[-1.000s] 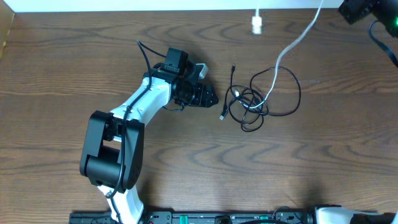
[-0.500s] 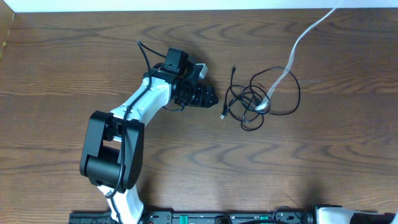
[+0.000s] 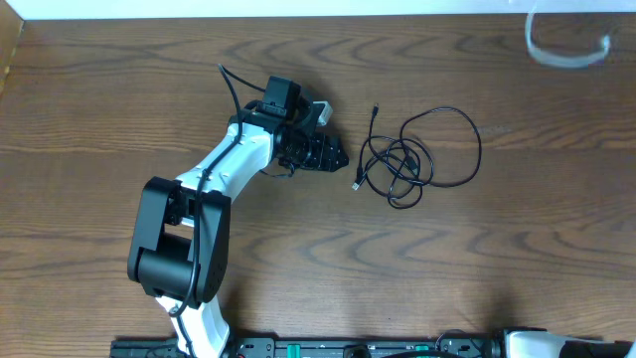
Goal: Untangle cables
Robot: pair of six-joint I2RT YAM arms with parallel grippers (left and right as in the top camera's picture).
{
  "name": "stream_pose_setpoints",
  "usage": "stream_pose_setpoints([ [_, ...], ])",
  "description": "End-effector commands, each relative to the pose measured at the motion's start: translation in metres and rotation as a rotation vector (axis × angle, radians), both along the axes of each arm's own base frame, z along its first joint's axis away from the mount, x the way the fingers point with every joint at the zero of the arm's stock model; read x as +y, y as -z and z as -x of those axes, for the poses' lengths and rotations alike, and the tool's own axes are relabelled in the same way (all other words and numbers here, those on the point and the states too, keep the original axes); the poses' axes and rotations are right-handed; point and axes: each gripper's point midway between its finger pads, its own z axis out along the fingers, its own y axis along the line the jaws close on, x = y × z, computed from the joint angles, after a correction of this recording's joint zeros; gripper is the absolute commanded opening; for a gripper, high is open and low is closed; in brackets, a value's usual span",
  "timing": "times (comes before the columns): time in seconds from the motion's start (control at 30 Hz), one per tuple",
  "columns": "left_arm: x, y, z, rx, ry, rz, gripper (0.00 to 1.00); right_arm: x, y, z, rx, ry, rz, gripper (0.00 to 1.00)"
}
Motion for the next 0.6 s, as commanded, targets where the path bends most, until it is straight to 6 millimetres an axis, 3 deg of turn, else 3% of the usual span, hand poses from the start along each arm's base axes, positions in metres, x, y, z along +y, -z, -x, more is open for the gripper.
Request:
stream_pose_setpoints([
  [0.0, 0.001, 0.001, 0.0, 0.0, -0.005, -0.012, 0.77, -0.029, 0.013, -0.007, 0.062, 0.18, 0.016, 0.01],
  [0.27, 0.001, 0.001, 0.0, -0.001, -0.005, -0.011, 0.77, -0.121, 0.102, -0.031, 0.409, 0.67, 0.009, 0.01],
  [0.47, 0.001, 0.001, 0.0, -0.001, -0.005, -0.011, 0.77, -0.164, 0.168, -0.058, 0.625, 0.771, 0.041, 0.01],
  [0.57, 0.001, 0.001, 0.0, 0.0, -0.005, -0.012, 0.77, -0.181, 0.188, -0.07, 0.678, 0.796, 0.044, 0.01],
])
